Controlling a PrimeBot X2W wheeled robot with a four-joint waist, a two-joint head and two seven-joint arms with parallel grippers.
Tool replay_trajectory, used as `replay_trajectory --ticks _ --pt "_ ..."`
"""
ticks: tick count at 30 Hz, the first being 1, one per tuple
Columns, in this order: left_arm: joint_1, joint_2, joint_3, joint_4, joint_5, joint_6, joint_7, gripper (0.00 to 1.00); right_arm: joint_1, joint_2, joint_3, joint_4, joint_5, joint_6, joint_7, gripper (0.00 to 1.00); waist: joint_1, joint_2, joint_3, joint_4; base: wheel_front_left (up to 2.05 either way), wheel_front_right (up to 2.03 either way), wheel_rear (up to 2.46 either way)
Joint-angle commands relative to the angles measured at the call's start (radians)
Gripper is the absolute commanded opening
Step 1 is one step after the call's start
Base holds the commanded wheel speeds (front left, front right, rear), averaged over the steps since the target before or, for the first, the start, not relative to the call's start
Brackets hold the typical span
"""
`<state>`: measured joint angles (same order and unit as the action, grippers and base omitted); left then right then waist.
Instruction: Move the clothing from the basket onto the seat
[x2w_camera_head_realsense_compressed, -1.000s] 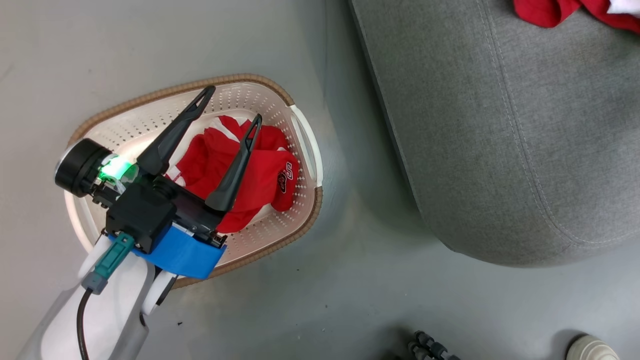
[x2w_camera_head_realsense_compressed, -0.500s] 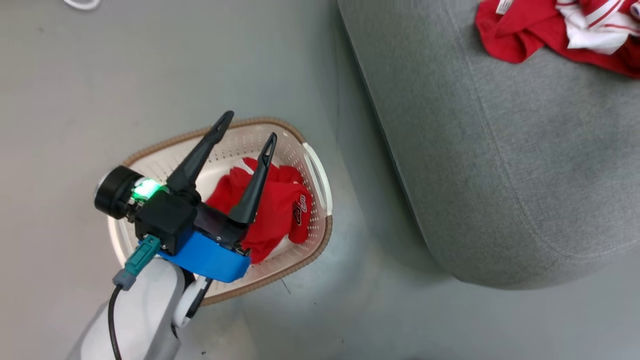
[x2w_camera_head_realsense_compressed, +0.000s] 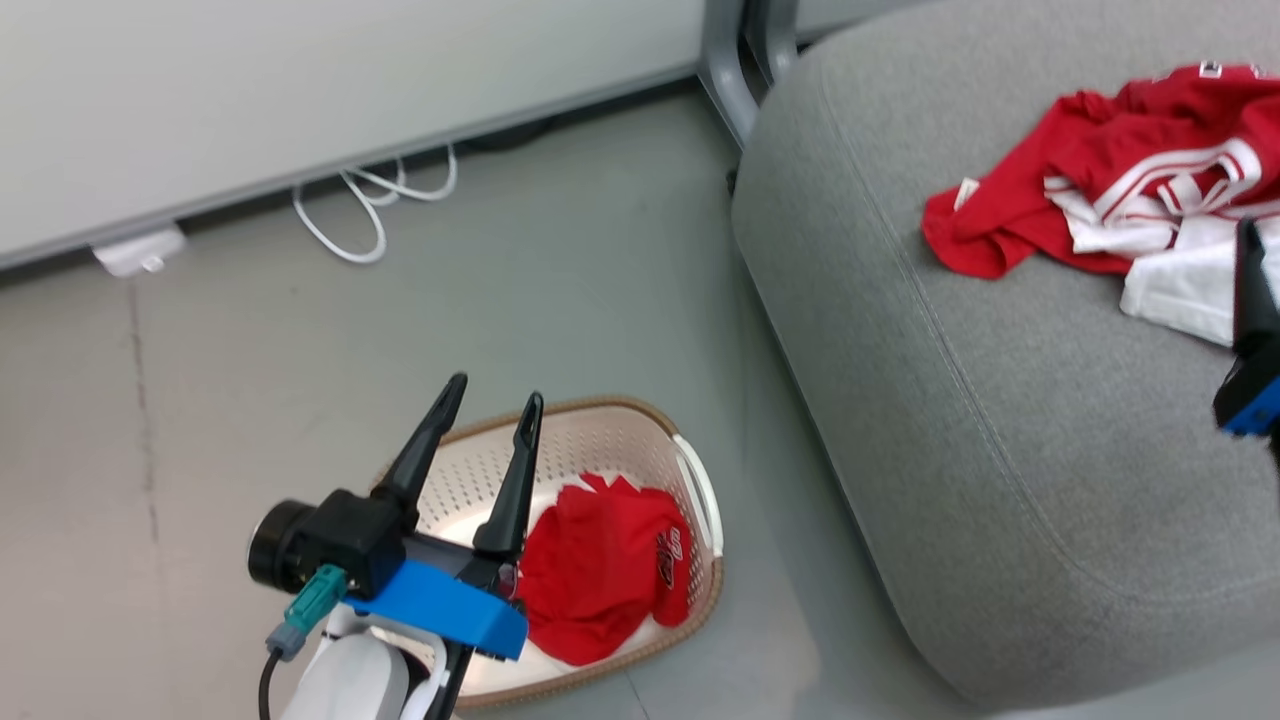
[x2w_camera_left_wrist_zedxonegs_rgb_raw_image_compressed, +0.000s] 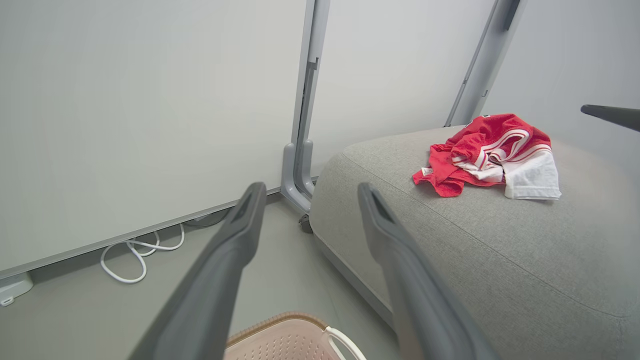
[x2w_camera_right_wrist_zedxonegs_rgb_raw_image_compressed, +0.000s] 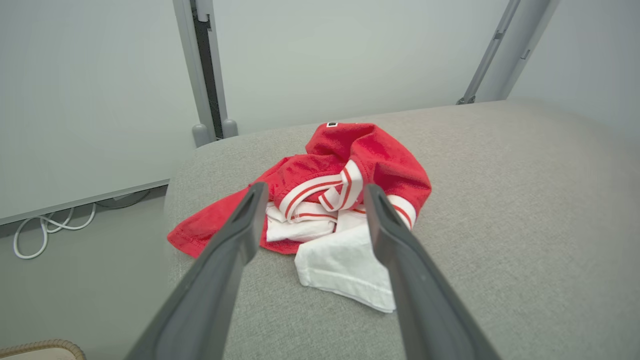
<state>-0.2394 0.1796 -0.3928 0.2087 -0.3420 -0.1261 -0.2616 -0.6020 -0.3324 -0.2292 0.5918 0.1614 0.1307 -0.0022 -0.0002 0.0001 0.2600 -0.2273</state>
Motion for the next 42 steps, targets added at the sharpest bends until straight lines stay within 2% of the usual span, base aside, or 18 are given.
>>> replay_trajectory --ticks 1,12,19,23,31,42 --pt "0.024 -0.009 0.014 0.007 0.003 -0.005 -0.005 1.0 0.049 0.013 0.006 -0.026 0.004 0.0 -0.01 1.0 0.0002 -0.0001 -0.089 0.056 0.0 0.0 0.0" --pt "0.134 -0.046 0.122 0.051 0.009 -0.005 -0.005 1.0 0.382 0.124 0.079 -0.341 -0.012 0.0 -0.047 1.0 0.0002 -0.0001 -0.229 0.149 0.0 0.0 0.0" --pt "0.164 -0.05 0.193 0.08 0.016 -0.005 -0.005 1.0 0.518 0.195 0.119 -0.475 -0.019 0.0 -0.045 1.0 0.0002 -0.0001 -0.265 0.206 0.0 0.0 0.0" --pt "0.176 -0.054 0.232 0.099 0.019 -0.005 -0.005 1.0 0.557 0.221 0.147 -0.506 -0.012 0.0 -0.047 1.0 0.0002 -0.0001 -0.271 0.229 0.0 0.0 0.0" --pt "0.195 -0.065 0.304 0.151 0.02 -0.005 -0.005 1.0 0.592 0.257 0.203 -0.489 0.007 0.0 -0.06 1.0 0.0002 -0.0001 -0.277 0.253 0.0 0.0 0.0" --pt "0.194 -0.071 0.343 0.179 0.029 -0.005 -0.005 1.0 0.574 0.277 0.231 -0.462 0.025 0.0 -0.087 1.0 0.0002 -0.0001 -0.276 0.245 0.0 0.0 0.0"
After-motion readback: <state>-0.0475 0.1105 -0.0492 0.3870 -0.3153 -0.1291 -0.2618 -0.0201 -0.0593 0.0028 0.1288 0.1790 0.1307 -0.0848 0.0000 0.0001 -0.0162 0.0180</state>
